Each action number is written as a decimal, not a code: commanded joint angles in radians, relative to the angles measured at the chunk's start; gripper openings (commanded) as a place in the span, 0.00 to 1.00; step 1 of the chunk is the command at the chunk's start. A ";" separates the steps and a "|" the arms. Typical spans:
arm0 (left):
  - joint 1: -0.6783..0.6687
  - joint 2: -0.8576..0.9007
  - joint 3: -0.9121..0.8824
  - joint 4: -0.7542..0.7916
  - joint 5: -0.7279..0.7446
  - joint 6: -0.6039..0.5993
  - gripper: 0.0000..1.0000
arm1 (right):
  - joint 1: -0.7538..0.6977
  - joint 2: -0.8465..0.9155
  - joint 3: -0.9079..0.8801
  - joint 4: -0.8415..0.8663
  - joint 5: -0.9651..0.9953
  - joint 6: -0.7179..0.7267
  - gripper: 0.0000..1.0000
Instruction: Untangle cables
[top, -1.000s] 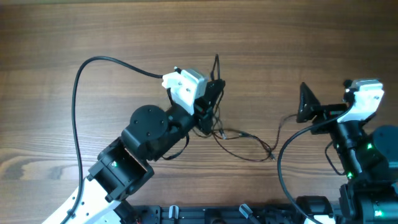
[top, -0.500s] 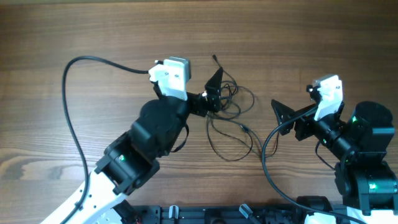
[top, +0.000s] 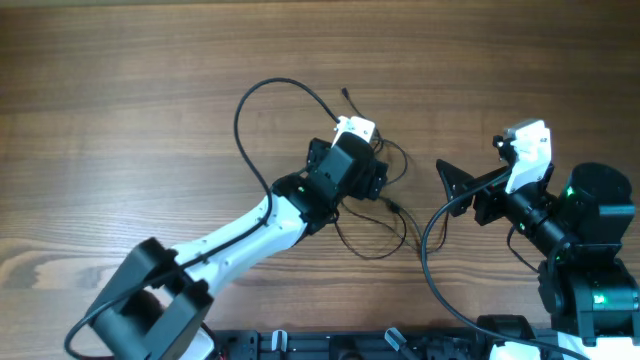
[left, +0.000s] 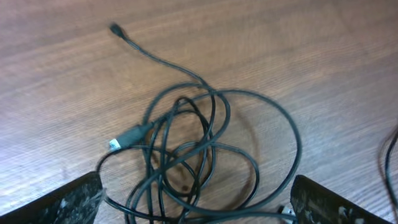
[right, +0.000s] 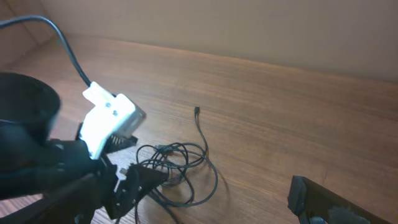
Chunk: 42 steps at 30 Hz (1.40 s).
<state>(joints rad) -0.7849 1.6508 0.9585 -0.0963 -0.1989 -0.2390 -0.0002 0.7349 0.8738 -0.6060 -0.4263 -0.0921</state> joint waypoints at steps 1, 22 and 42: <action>0.024 0.064 0.005 0.010 0.023 0.026 0.94 | -0.004 -0.001 -0.002 0.001 -0.016 -0.011 1.00; 0.097 0.145 0.005 0.091 0.112 0.023 0.58 | -0.004 0.322 -0.002 0.184 -0.140 0.095 0.99; 0.141 0.223 0.005 0.202 0.371 0.018 0.04 | -0.004 0.322 -0.002 0.164 -0.140 0.095 0.99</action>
<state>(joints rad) -0.6437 1.8812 0.9585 0.0998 0.0860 -0.2222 -0.0010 1.0512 0.8730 -0.4335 -0.5426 -0.0036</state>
